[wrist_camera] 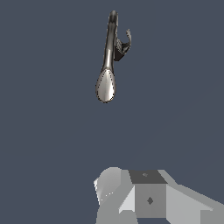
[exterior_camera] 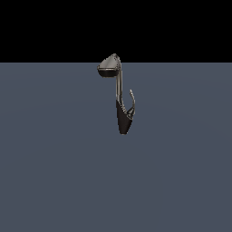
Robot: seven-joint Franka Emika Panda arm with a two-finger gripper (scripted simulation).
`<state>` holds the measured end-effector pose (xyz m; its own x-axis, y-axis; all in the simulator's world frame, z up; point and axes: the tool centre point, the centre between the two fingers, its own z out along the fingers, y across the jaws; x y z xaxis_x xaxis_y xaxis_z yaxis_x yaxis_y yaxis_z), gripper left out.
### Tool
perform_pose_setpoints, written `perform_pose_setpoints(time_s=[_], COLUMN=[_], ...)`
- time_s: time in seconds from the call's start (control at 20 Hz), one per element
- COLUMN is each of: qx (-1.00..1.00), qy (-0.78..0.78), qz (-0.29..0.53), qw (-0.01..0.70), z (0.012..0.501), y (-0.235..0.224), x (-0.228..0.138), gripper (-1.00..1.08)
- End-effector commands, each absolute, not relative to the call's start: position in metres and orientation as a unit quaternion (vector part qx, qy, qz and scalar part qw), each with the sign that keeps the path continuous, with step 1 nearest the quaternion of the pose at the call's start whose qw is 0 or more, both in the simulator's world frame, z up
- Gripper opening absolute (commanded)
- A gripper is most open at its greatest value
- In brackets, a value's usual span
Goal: Turn on the faucet by rotating a designated handle.
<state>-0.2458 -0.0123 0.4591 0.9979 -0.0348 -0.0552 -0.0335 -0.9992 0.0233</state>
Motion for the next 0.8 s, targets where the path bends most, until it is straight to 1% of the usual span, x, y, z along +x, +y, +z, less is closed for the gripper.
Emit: perform_pose_setpoints(time_s=[0.0, 0.4, 0.75], qx=[0.999, 0.999, 0.999], qy=[-0.017, -0.024, -0.029], qz=[-0.028, -0.03, -0.031], qw=[0.011, -0.009, -0.013], z=[0.4591, 0.4606, 0.4599], y=[-0.0123, -0.0128, -0.0122], x=[-0.2458, -0.2388, -0.2362], gripper=[-1.0, -1.0, -1.0])
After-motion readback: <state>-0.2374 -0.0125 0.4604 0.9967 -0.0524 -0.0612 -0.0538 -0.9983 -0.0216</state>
